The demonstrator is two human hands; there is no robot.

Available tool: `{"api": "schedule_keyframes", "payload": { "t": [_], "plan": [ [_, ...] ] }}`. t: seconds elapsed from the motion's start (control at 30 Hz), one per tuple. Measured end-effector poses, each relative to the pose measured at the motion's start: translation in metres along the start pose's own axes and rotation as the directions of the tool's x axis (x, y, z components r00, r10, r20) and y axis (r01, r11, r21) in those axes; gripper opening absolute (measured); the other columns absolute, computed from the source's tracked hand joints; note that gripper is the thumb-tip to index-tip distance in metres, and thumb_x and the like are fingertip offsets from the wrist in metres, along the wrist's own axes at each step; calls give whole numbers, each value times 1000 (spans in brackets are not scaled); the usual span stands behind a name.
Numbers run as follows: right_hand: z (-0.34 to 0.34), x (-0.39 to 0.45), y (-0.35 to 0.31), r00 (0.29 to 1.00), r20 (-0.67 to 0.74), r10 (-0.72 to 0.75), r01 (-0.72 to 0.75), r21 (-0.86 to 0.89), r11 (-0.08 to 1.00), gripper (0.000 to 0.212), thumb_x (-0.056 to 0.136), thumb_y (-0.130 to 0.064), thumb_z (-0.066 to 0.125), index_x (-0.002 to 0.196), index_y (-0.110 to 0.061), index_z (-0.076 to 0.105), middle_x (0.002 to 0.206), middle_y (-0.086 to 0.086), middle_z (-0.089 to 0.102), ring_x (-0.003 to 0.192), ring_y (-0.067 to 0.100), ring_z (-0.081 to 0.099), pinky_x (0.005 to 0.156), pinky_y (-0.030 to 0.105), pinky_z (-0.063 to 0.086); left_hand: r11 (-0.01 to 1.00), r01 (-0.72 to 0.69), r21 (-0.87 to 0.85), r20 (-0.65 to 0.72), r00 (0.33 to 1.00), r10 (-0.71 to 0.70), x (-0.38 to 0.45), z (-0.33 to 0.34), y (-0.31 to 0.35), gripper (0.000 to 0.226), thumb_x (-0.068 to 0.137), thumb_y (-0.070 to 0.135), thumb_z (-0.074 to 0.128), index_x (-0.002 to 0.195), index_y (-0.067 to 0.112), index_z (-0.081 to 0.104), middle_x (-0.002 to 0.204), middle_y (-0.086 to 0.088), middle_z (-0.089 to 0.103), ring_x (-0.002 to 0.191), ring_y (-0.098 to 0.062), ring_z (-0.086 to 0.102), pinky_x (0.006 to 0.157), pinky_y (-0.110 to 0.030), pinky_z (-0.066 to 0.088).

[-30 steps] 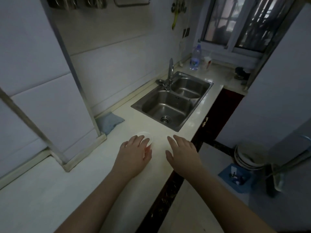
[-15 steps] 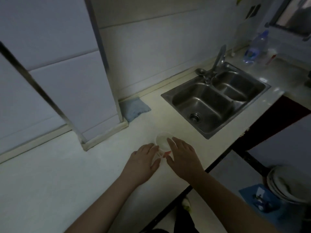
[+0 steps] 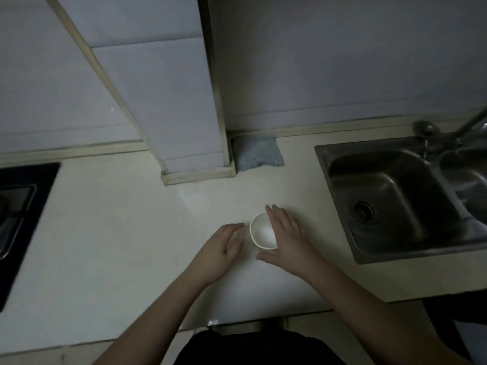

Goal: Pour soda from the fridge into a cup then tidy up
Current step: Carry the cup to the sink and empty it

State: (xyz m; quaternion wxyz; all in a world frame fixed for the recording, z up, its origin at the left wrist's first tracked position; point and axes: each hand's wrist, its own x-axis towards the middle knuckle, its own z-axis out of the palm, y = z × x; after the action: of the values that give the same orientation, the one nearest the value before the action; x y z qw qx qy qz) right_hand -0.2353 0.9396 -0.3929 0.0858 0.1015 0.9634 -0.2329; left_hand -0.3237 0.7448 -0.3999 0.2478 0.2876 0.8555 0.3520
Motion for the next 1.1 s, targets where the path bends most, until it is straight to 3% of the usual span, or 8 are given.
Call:
{"api": "schedule_keyframes", "payload": {
  "t": [0.1, 0.2, 0.33, 0.47, 0.63, 0.87, 1.1],
  "plan": [
    [-1, 4, 12, 998, -1, -64, 64, 35, 997, 112, 70, -59, 71, 151, -29, -1, 159, -7, 5, 145, 16, 6, 114, 37, 15, 947, 188, -259, 3, 981, -194, -3, 19, -3, 32, 99, 40, 47, 129, 32, 57, 130, 15, 58, 116, 1, 53, 99, -23, 41],
    [-3, 8, 20, 995, -1, -96, 95, 109, 990, 110, 70, -54, 74, 151, -30, 4, 157, -7, 13, 141, 15, 15, 112, 36, 19, 684, 368, -630, 84, 908, -411, -7, 36, -2, 26, 99, 41, 45, 116, 35, 64, 120, 8, 66, 112, -8, 60, 95, -33, 49],
    [-3, 15, 28, 993, 46, -111, 90, 323, 942, 111, 67, -49, 80, 150, -35, 8, 152, -11, 21, 137, 10, 24, 112, 36, 27, 420, 414, -808, 145, 830, -539, -5, 56, -3, 32, 99, 37, 45, 118, 23, 66, 118, -1, 69, 110, -18, 63, 87, -36, 52],
    [3, 18, 33, 993, 51, -107, 67, 504, 861, 112, 61, -44, 86, 146, -47, 13, 145, -20, 27, 130, -1, 30, 107, 28, 34, 207, 390, -897, 195, 771, -606, 1, 68, 3, 35, 97, 35, 50, 118, 13, 66, 116, -9, 69, 110, -26, 63, 91, -44, 53],
    [8, 19, 35, 996, 23, -83, 55, 573, 818, 115, 57, -43, 89, 145, -45, 15, 136, -26, 35, 121, -12, 35, 99, 19, 34, 152, 351, -924, 190, 767, -613, 4, 73, 9, 37, 100, 35, 43, 117, 10, 64, 120, -14, 66, 105, -26, 63, 96, -49, 49],
    [13, 20, 34, 996, -24, -84, 82, 604, 793, 111, 58, -44, 87, 140, -55, 13, 135, -20, 38, 123, -4, 38, 100, 23, 37, 168, 328, -929, 163, 775, -610, 3, 68, 9, 40, 103, 33, 36, 120, 8, 62, 122, -16, 65, 108, -27, 60, 97, -50, 48],
    [18, 18, 34, 994, -69, -90, 114, 610, 784, 110, 60, -39, 87, 141, -54, 14, 128, -24, 41, 120, -2, 41, 99, 22, 39, 174, 326, -929, 161, 781, -604, -1, 68, 6, 40, 102, 33, 37, 121, 9, 63, 120, -15, 67, 106, -27, 61, 96, -48, 49]
  ]
}}
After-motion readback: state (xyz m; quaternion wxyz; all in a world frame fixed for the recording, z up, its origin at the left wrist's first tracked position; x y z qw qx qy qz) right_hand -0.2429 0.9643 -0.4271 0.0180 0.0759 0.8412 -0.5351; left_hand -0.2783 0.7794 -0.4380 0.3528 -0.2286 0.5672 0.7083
